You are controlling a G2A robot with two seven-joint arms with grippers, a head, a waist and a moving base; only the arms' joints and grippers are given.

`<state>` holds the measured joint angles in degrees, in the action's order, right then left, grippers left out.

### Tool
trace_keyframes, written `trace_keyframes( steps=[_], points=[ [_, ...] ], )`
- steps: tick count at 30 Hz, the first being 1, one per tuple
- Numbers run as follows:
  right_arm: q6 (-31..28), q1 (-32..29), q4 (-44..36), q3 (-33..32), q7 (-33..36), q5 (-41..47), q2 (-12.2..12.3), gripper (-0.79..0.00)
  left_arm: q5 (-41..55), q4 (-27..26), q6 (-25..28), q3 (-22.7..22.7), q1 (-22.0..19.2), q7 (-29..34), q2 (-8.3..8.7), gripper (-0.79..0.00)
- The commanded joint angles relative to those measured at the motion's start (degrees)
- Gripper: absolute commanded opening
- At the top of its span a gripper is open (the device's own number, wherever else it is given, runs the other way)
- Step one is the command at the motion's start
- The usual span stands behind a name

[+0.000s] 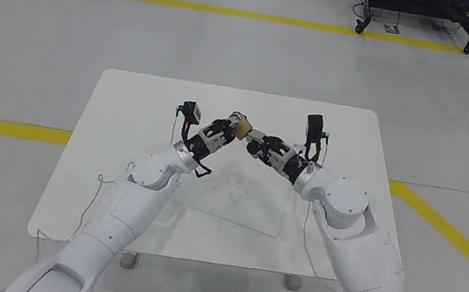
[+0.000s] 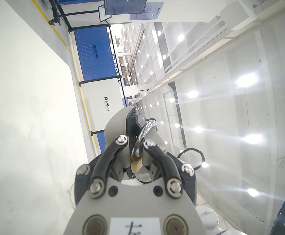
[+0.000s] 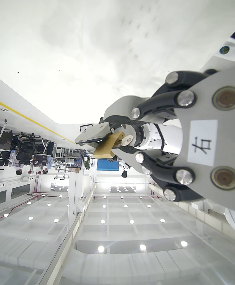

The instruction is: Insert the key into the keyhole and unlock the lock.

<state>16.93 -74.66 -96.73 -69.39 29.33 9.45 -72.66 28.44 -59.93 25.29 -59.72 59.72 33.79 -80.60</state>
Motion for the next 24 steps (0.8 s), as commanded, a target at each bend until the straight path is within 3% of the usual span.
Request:
trace_keyframes(
  steps=[1, 2, 13, 24],
  points=[
    [0.3, 0.3, 0.3, 0.0, 0.9, 0.5, 0.0, -0.72, -0.2, 0.0, 0.1, -0.1, 0.0, 0.0, -0.02, -0.785],
    [0.4, 0.4, 0.4, 0.0, 1.2, 0.7, 0.0, -0.785, -0.2, 0.0, 0.2, -0.1, 0.0, 0.0, -0.04, -0.785],
    [2.4, 0.9, 1.8, -1.0, 3.3, 7.1, 0.0, -0.785, -1.8, -0.1, 2.8, -0.5, 0.2, 0.1, -0.17, -0.785],
    [6.7, 2.5, 5.1, -4.4, 9.5, 19.9, 0.2, -0.785, -6.2, 0.7, 14.6, -0.5, 0.6, -1.6, -0.46, -0.785]
  ],
)
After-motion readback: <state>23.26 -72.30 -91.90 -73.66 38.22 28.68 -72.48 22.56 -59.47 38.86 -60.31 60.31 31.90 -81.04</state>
